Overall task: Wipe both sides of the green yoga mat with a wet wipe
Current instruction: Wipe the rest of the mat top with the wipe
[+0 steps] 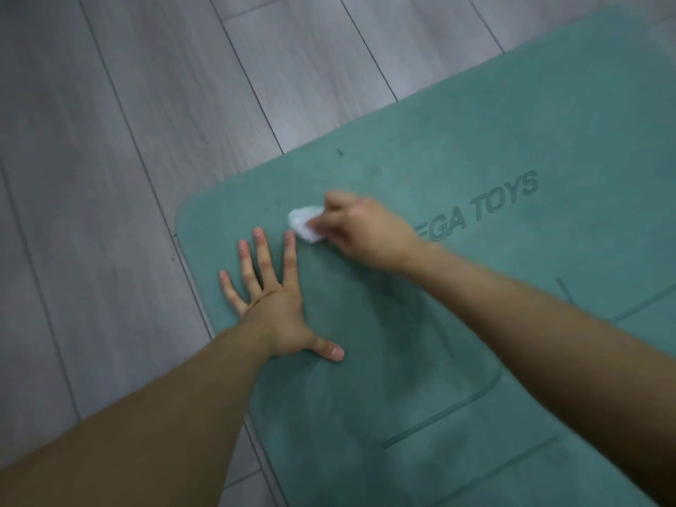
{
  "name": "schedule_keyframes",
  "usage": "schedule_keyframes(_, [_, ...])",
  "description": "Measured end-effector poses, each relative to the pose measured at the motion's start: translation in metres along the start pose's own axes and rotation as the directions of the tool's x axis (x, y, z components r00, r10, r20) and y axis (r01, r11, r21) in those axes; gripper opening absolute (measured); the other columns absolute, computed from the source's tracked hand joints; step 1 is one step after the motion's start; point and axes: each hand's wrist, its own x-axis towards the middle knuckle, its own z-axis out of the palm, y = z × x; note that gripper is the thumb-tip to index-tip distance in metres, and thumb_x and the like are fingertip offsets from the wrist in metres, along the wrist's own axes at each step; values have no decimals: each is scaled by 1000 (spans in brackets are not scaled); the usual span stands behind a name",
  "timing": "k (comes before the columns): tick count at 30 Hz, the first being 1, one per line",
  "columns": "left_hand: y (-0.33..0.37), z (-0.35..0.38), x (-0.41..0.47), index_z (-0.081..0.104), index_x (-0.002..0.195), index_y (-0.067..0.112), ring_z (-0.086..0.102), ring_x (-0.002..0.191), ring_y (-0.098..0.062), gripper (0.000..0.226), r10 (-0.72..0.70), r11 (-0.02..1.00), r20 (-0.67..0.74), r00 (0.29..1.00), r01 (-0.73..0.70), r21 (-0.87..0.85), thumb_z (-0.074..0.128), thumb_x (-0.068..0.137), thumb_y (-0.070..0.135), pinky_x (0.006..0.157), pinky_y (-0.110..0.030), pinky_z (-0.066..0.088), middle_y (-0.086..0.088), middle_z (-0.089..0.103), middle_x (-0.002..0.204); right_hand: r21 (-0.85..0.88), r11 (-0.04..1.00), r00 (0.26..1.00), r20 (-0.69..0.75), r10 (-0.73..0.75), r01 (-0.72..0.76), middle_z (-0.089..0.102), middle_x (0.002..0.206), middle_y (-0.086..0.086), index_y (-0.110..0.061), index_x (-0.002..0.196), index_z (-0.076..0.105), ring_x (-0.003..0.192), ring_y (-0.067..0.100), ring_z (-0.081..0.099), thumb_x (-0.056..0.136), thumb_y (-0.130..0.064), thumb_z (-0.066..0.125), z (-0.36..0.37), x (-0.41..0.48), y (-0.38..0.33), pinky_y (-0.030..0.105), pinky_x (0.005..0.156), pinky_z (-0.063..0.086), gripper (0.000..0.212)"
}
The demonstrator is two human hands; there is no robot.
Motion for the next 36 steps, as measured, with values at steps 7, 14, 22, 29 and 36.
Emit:
schedule_keyframes(7, [-2, -3, 5, -55, 140, 39, -63, 131, -35, 183, 3, 1000, 33, 999, -3, 8, 89, 37, 84, 114, -75, -20, -6, -71, 136, 200, 576, 429, -488, 760, -793, 68, 106, 12, -16, 100, 75, 95, 28, 67, 94, -12, 50, -57, 41, 97, 33, 81, 46, 26])
schedule_keyframes(14, [-1, -4, 3, -56, 140, 37, -62, 132, -36, 183, -13, 1000, 44, 999, 12, 17, 87, 37, 86, 115, -75, -20, -7, -70, 138, -25, 950, 943, -130, 306, -312, 59, 100, 10, -15, 98, 76, 89, 32, 63, 100, -33, 58, -29, 49, 53, 37, 78, 47, 26])
schedule_keyframes(22, [0, -4, 2, -55, 141, 37, -62, 132, -35, 183, -24, 999, 44, 999, 23, 23, 87, 37, 86, 115, -75, -19, -7, -71, 137, 172, 878, 849, -227, 477, -447, 64, 99, 11, -11, 92, 74, 82, 29, 64, 93, -7, 57, -5, 74, 22, 34, 76, 43, 18])
schedule_keyframes(29, [-1, -3, 4, -54, 141, 39, -62, 132, -35, 183, -13, 1000, 36, 999, 12, 14, 89, 37, 85, 114, -74, -21, -6, -70, 139, 89, 702, 610, -425, 669, -707, 69, 102, 10, -16, 101, 78, 90, 24, 68, 97, -29, 58, -56, 31, 108, 35, 82, 50, 25])
schedule_keyframes(36, [2, -4, 4, -55, 140, 37, -61, 133, -36, 184, -35, 999, 31, 999, 34, 38, 87, 34, 87, 115, -75, -19, -7, -70, 138, 141, 955, 956, -104, 276, -260, 63, 97, 18, -6, 98, 75, 83, 37, 64, 97, -11, 60, 15, 44, -12, 38, 73, 45, 16])
